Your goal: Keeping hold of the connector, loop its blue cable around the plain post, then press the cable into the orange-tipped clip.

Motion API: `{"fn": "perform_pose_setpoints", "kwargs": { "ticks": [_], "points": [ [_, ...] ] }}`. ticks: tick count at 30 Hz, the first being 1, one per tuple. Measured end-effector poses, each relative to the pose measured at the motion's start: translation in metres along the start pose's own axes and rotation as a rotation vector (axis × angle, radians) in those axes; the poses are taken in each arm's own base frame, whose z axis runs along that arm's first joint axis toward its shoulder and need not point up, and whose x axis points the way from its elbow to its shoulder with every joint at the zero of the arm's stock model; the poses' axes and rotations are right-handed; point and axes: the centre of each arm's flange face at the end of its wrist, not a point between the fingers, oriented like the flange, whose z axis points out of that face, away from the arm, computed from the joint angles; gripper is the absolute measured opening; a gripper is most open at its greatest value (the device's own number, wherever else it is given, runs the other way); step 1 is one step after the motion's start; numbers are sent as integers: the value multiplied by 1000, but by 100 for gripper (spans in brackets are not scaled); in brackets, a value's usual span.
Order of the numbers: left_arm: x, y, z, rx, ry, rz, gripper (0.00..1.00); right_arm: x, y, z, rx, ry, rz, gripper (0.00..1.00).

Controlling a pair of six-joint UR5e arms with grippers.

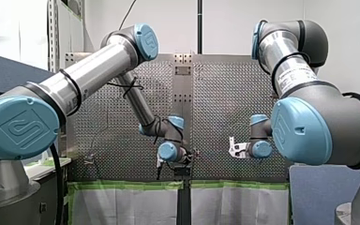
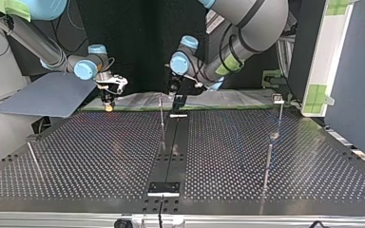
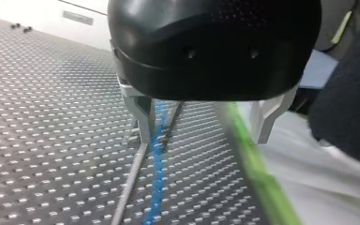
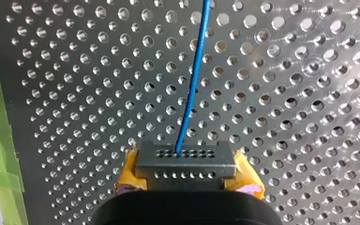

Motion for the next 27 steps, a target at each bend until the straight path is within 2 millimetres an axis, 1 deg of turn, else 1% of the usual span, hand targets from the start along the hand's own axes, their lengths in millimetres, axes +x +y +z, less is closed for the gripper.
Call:
{"fn": "perform_pose_setpoints", "kwargs": {
  "ticks": [4, 9, 15, 19, 22, 27],
  "points": [
    [10, 0, -9, 2, 24, 6, 100, 0, 0, 0, 0, -3, 0, 0],
    [12, -4, -11, 10, 26, 15, 100, 0, -1, 0, 1, -2, 0, 0],
    [8, -10, -11, 35, -1, 19, 100, 0, -1, 0, 1, 1, 1, 0],
    [-2, -14, -8, 46, -42, 12, 100, 0, -1, 0, 5, 3, 0, 0],
    [-8, -13, -6, 47, -61, 5, 100, 0, -1, 0, 7, 4, 0, 0],
    [-10, -11, -5, 47, -67, -1, 100, 0, -2, 0, 8, 5, 0, 0]
  ]
}}
